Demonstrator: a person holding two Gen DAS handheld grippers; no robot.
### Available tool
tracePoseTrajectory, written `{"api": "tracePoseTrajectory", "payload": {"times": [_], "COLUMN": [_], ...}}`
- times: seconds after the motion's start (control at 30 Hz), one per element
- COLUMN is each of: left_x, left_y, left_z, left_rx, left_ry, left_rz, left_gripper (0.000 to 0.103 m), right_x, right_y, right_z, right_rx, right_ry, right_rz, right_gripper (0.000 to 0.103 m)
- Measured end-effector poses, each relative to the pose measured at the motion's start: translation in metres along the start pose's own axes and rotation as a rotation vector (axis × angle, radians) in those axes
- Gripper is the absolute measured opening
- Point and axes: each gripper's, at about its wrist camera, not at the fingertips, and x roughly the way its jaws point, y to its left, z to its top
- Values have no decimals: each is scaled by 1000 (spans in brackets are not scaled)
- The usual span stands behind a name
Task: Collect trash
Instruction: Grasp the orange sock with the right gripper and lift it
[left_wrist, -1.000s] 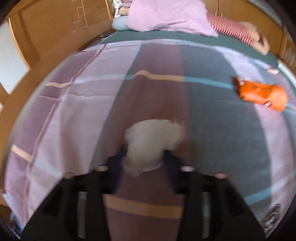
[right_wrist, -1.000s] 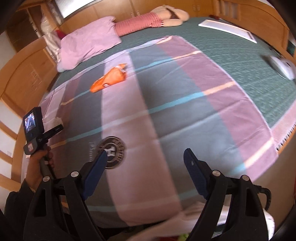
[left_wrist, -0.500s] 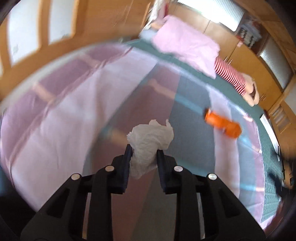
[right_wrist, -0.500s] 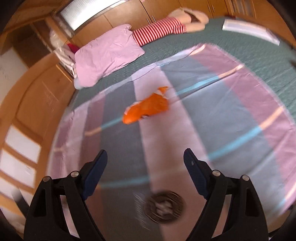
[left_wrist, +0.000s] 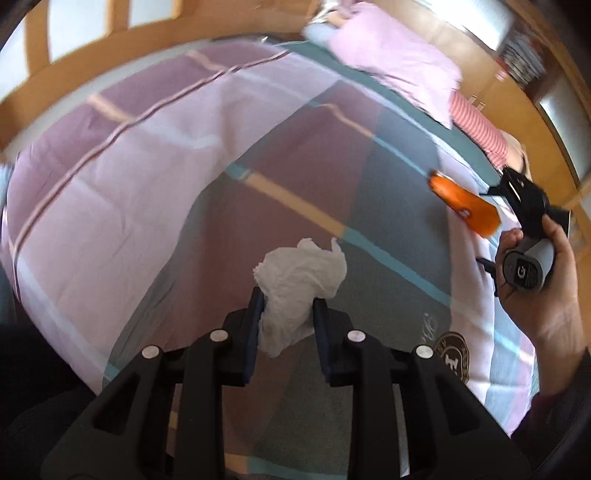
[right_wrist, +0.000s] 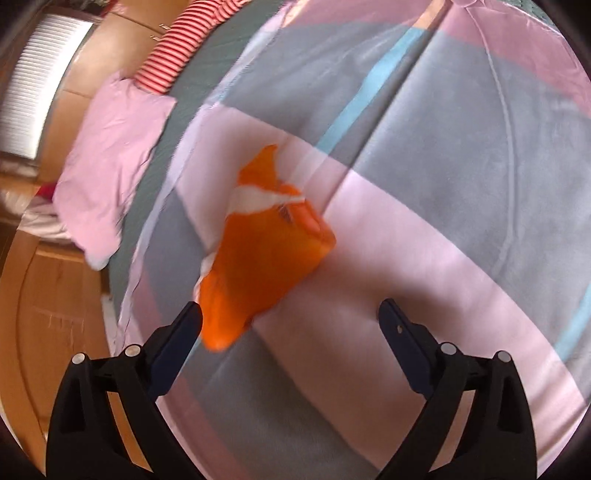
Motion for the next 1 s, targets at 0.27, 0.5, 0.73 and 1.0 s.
{"api": "tracePoseTrajectory", "payload": {"times": [0.27,0.5,0.73,1.0], "left_x": [5,10,7,-1], "left_y": [3,2,-2,-9], "left_z": [3,4,5,5], "left_rx": [-47,-61,-44,7], "left_ry": [8,8,-43,-106], "left_rz": [7,25,57,95], "left_gripper": [27,27,27,27], "right_x": [22,27,-23,-119], "right_y": [36,45,42,31], "right_z": [7,0,-19,-72], "right_rx": [-167,-359,-591,-899], "right_ry": [-106,-24,10,-11], "right_rz": [-79,-7,-22,-106], "right_gripper": [93,42,30,30]}}
